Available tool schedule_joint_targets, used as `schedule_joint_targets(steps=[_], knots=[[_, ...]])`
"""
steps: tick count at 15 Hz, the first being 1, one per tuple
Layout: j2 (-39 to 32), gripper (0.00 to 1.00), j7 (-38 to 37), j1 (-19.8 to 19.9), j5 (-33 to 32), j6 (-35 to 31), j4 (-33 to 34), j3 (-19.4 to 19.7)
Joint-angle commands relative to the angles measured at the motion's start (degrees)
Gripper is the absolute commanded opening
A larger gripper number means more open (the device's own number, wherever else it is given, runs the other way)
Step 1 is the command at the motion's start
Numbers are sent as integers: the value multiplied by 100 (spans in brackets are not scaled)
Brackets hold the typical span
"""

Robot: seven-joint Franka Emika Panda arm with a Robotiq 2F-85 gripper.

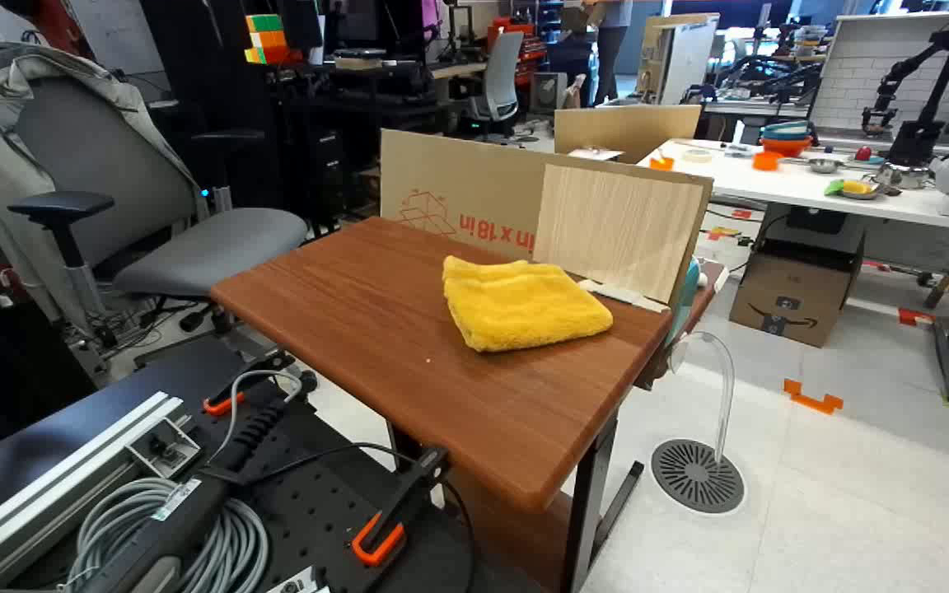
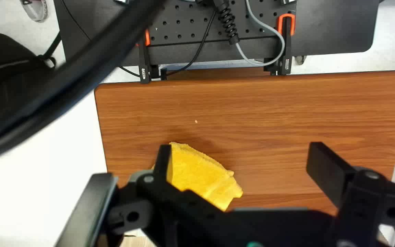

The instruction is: Wipe the counter with the cloth

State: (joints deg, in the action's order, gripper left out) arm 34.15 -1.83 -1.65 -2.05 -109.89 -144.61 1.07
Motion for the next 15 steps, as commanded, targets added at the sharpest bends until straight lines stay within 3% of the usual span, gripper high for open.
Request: schedule_joint_targets(steps=[1, 12, 15], knots=[[-3, 100, 31, 68, 36, 12, 10, -60], [-3, 100, 31, 68, 36, 12, 10, -60], [-499, 100, -311, 136, 234, -628, 85, -14]])
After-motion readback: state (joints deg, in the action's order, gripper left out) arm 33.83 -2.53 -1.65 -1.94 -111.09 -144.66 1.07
